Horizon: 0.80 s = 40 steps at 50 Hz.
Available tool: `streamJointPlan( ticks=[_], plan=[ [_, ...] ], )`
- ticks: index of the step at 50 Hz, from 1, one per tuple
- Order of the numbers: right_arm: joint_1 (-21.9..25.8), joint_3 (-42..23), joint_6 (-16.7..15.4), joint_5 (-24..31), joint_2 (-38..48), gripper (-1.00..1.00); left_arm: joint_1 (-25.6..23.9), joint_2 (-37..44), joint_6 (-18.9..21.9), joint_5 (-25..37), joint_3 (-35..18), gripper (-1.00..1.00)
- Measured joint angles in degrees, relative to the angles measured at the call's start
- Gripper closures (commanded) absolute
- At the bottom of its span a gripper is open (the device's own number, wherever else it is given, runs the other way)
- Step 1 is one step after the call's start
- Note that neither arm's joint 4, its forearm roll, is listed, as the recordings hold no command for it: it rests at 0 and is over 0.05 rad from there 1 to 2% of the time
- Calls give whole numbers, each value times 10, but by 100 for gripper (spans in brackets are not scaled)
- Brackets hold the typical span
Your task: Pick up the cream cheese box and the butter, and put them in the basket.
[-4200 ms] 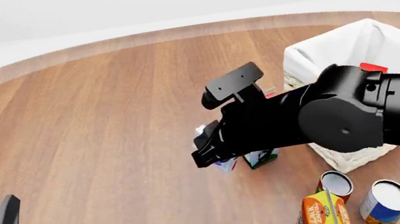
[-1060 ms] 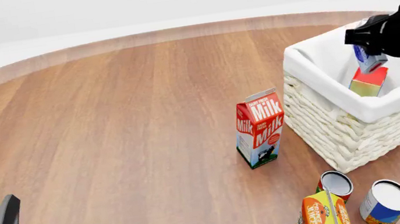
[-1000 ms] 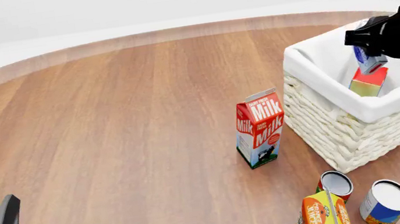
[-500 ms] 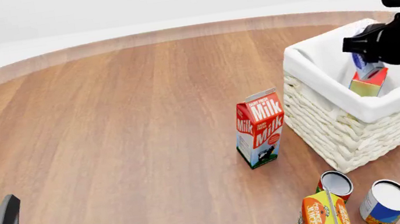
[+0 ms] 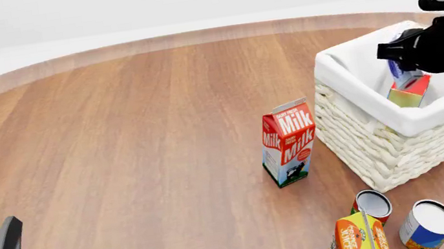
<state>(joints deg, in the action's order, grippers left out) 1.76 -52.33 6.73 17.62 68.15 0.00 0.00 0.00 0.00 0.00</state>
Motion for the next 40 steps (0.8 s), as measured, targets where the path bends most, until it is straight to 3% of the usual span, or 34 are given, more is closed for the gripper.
streamJointPlan(
  ticks=[36, 37, 40],
  plan=[
    [-4, 16, 4, -37, 43, 100, 0, 0, 0, 0, 0, -100],
    [-4, 17, 5, -38, 43, -100, 0, 0, 0, 0, 0, -100],
    [-2, 17, 6, -41, 44, -100, 0, 0, 0, 0, 0, -100]
  ],
)
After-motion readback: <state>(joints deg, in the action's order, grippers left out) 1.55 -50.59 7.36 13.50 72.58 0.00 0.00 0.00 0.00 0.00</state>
